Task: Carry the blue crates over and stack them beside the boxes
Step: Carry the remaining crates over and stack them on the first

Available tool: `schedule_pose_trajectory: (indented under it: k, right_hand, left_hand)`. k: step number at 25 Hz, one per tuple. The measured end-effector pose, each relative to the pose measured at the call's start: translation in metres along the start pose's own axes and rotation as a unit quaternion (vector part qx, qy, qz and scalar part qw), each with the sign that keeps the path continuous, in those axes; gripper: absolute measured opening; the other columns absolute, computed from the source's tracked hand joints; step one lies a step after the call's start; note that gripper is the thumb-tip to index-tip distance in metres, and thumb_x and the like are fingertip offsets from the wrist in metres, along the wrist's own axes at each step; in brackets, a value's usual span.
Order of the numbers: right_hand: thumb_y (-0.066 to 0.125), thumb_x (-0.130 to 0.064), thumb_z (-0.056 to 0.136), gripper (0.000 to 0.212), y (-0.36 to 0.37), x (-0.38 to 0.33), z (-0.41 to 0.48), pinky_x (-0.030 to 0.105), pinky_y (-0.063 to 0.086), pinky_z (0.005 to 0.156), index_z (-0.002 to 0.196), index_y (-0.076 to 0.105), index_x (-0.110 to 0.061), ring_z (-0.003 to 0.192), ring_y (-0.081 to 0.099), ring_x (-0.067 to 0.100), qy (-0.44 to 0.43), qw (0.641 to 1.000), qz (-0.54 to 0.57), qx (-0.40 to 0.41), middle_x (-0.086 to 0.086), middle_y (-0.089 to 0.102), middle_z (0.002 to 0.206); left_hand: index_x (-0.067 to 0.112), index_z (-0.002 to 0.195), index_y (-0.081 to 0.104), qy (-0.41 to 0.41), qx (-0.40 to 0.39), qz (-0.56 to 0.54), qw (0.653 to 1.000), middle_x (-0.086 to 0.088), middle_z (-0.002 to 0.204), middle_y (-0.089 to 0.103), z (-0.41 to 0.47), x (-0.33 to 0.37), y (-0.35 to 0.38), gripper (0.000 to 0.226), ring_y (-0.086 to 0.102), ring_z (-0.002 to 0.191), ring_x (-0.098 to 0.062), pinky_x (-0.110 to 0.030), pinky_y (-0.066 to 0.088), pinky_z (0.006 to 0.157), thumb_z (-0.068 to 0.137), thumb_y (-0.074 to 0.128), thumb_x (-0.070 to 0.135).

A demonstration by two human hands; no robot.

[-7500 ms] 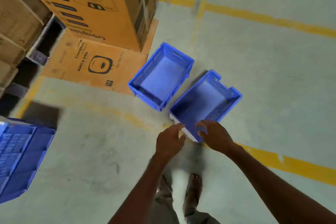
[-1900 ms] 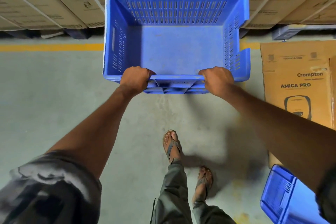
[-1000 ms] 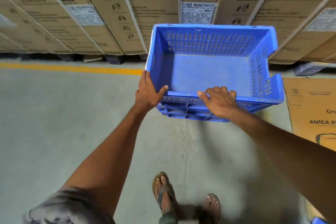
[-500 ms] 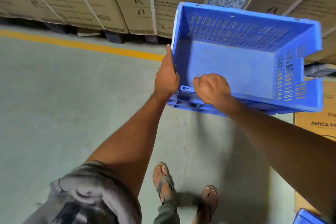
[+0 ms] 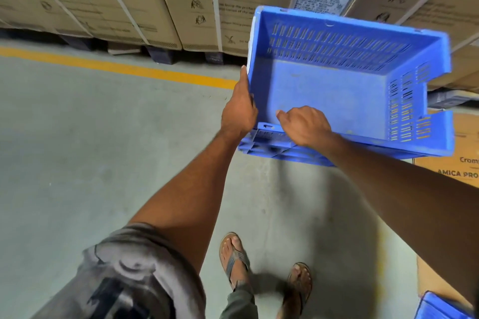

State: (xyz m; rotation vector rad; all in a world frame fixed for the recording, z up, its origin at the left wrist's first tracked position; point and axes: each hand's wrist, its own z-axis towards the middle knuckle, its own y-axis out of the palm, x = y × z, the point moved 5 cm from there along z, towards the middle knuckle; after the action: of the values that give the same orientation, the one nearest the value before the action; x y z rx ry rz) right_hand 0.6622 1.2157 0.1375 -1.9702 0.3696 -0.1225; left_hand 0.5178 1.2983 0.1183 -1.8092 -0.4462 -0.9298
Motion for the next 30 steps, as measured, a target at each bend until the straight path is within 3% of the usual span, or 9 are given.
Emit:
schedule_pose_trajectory:
  k: [2, 4, 8, 11, 14, 17, 21, 26, 30]
  right_hand:
    - [0.018, -0.055, 0.100, 0.066, -0.001, 0.004, -0.010, 0.040, 0.042, 0.076, 0.086, 0.067, -0.012, 0.095, 0.063, 0.038, 0.010, 1.000, 0.009, 0.024, 0.018, 0.069, 0.096]
    - [0.019, -0.055, 0.100, 0.063, 0.003, 0.014, -0.032, 0.041, 0.041, 0.078, 0.090, 0.065, -0.013, 0.094, 0.063, 0.037, 0.023, 0.998, 0.028, 0.058, 0.016, 0.070, 0.095]
    - [0.042, -0.050, 0.095, 0.047, 0.009, 0.054, -0.097, 0.046, 0.038, 0.096, 0.124, 0.059, -0.017, 0.115, 0.054, 0.033, 0.038, 0.989, 0.044, 0.138, 0.009, 0.064, 0.122]
    - [0.053, -0.041, 0.092, 0.048, -0.004, 0.099, -0.147, 0.049, 0.040, 0.100, 0.134, 0.051, -0.018, 0.123, 0.049, 0.034, 0.068, 0.978, 0.133, 0.143, 0.009, 0.056, 0.133]
    - [0.057, -0.036, 0.091, 0.038, -0.028, 0.137, -0.204, 0.045, 0.046, 0.095, 0.124, 0.058, -0.017, 0.115, 0.057, 0.034, 0.086, 0.953, 0.245, 0.160, 0.011, 0.064, 0.122]
    - [0.057, -0.036, 0.091, 0.027, -0.046, 0.165, -0.272, 0.038, 0.051, 0.088, 0.113, 0.064, -0.022, 0.106, 0.064, 0.024, 0.085, 0.945, 0.284, 0.135, -0.001, 0.070, 0.112]
    - [0.059, -0.034, 0.089, 0.019, -0.054, 0.186, -0.379, 0.030, 0.051, 0.080, 0.105, 0.066, -0.028, 0.096, 0.067, 0.016, 0.114, 0.927, 0.334, 0.126, -0.010, 0.073, 0.102]
    - [0.061, -0.031, 0.087, 0.017, -0.035, 0.201, -0.508, 0.028, 0.050, 0.076, 0.103, 0.065, -0.032, 0.092, 0.067, 0.014, 0.158, 0.895, 0.380, 0.169, -0.012, 0.072, 0.098]
    - [0.061, -0.027, 0.089, 0.021, 0.010, 0.210, -0.604, 0.029, 0.052, 0.080, 0.110, 0.065, -0.028, 0.093, 0.067, 0.014, 0.168, 0.890, 0.391, 0.165, -0.009, 0.071, 0.103]
  left_hand:
    - [0.020, 0.160, 0.005, -0.014, -0.019, 0.076, 0.997, 0.002, 0.163, 0.024, 0.000, 0.001, -0.001, 0.070, 0.051, 0.127, -0.034, -0.051, 0.047, 0.096, 0.100, 0.040, 0.017]
    - [0.013, 0.159, 0.009, -0.006, 0.017, 0.218, 0.976, -0.004, 0.165, 0.016, -0.011, 0.010, -0.004, 0.073, 0.037, 0.140, -0.032, -0.057, 0.040, 0.101, 0.097, 0.046, 0.022]
    - [0.017, 0.157, 0.024, 0.098, 0.063, 0.347, 0.931, -0.005, 0.162, 0.023, -0.086, 0.032, 0.011, 0.064, 0.028, 0.146, -0.027, -0.055, 0.029, 0.108, 0.097, 0.045, 0.025]
    - [0.020, 0.152, 0.033, 0.082, 0.000, 0.338, 0.938, -0.007, 0.157, 0.031, -0.145, 0.054, 0.024, 0.066, 0.034, 0.141, -0.028, -0.052, 0.030, 0.107, 0.090, 0.056, 0.021]
    - [0.020, 0.142, 0.047, 0.063, -0.013, 0.301, 0.951, -0.004, 0.140, 0.053, -0.197, 0.102, 0.025, 0.054, 0.047, 0.129, -0.028, -0.047, 0.036, 0.103, 0.090, 0.057, 0.019]
    - [0.023, 0.129, 0.059, 0.074, -0.008, 0.259, 0.963, -0.002, 0.124, 0.064, -0.245, 0.155, 0.019, 0.038, 0.056, 0.117, -0.029, -0.043, 0.043, 0.094, 0.091, 0.054, 0.019]
    - [0.024, 0.122, 0.063, 0.111, -0.021, 0.251, 0.962, -0.003, 0.117, 0.068, -0.319, 0.214, 0.017, 0.031, 0.063, 0.105, -0.030, -0.042, 0.047, 0.088, 0.094, 0.053, 0.019]
    - [0.025, 0.125, 0.063, 0.183, -0.057, 0.267, 0.945, -0.004, 0.121, 0.068, -0.411, 0.256, 0.038, 0.031, 0.066, 0.105, -0.031, -0.044, 0.051, 0.089, 0.095, 0.055, 0.025]
    - [0.029, 0.120, 0.063, 0.173, -0.115, 0.241, 0.948, 0.009, 0.116, 0.070, -0.492, 0.254, 0.084, 0.027, 0.068, 0.102, -0.020, -0.038, 0.053, 0.086, 0.093, 0.058, 0.030]
